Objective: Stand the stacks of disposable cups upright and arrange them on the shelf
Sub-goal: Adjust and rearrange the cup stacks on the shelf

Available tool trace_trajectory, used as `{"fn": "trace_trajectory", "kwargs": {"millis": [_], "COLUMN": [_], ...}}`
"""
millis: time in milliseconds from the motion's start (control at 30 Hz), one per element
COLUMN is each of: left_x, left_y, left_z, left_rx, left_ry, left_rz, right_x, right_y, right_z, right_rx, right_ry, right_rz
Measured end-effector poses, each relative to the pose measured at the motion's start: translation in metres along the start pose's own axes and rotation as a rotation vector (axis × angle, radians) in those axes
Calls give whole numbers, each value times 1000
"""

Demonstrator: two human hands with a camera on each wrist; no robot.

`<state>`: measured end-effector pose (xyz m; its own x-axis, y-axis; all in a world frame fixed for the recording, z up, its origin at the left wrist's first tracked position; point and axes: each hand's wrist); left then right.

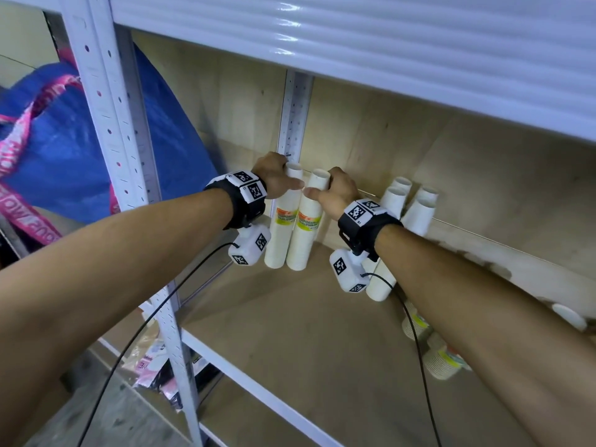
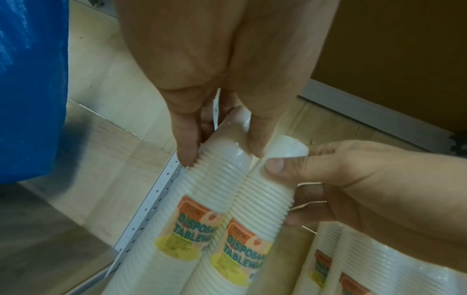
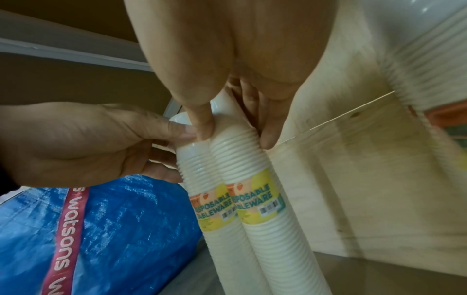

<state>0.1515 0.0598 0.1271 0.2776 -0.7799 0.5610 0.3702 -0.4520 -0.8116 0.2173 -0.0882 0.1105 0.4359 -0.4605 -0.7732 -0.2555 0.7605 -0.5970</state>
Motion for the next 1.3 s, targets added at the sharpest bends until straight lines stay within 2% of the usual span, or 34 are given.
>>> {"fn": "trace_trajectory", "kwargs": {"millis": [367, 800, 1300], "left_x": [44, 110, 131], "left_y": [-7, 28, 67], "left_z": [-27, -49, -42], "left_rx": [-68, -150, -170], "left_ry": [138, 326, 379], "left_rz": [-57, -87, -69], "right_x": [-7, 17, 45], "right_y": [-50, -118, -130], "right_z": [-53, -108, -114], "right_rx": [92, 249, 305], "right_ry": [14, 72, 156], "right_rz": [-9, -35, -34]}}
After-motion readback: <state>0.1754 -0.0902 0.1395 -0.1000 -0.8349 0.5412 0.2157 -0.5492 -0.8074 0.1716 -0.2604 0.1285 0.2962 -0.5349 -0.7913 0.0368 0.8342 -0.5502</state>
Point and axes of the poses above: each hand's wrist, its own z-axis towards the middle knuckle, its own y-axis out of the palm, x = y × z, and after that the axes turned 7 degrees about z, right-handed
